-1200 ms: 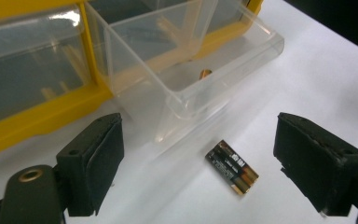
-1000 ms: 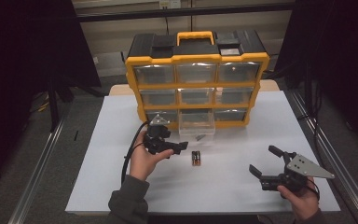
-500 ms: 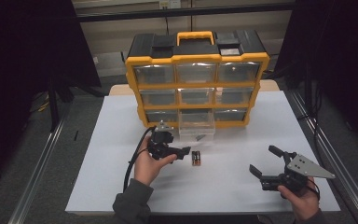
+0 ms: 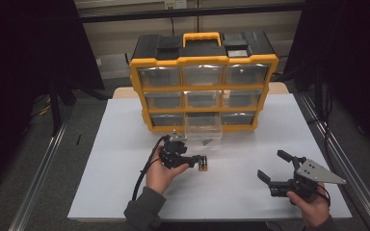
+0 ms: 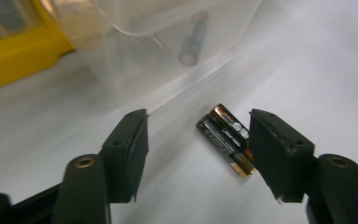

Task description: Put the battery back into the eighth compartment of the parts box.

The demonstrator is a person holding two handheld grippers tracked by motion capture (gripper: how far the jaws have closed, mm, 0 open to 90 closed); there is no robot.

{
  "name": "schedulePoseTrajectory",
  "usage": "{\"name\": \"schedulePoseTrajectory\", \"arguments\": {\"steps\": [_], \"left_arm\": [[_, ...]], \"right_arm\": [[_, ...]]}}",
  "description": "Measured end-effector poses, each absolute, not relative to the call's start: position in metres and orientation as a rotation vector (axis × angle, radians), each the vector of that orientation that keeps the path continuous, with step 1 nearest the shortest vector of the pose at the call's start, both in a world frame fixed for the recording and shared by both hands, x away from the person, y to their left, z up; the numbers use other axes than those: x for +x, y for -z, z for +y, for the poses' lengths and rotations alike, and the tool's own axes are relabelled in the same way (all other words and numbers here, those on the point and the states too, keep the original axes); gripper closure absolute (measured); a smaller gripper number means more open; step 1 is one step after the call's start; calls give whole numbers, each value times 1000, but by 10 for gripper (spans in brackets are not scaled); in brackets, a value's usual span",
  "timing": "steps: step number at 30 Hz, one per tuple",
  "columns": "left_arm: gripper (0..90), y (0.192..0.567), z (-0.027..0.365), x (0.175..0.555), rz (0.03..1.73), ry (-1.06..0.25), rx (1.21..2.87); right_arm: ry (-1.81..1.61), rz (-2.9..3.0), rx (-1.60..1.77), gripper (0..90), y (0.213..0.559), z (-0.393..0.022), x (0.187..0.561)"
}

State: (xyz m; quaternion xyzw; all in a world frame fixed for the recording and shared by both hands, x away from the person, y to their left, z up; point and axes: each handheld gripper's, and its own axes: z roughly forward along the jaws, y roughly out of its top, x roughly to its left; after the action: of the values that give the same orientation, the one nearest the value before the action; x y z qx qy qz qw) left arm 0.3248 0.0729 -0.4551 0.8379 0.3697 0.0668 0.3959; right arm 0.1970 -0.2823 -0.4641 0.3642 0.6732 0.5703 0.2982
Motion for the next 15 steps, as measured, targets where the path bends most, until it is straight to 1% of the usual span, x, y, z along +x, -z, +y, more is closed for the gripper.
{"name": "schedulePoseTrajectory", "arguments": {"steps": [2,7,15], "left_arm": [[449,458,71,324,933,-165,2131],[507,463,63,321,937,-144,2146],[575,467,56,319,944,-113,2167]], "right_arm": [[-1517,1793,967,21,464,-283,197],[-1520,1792,964,21,464,-282,197],[-1521,1796,959,22,464,-282,197]]}}
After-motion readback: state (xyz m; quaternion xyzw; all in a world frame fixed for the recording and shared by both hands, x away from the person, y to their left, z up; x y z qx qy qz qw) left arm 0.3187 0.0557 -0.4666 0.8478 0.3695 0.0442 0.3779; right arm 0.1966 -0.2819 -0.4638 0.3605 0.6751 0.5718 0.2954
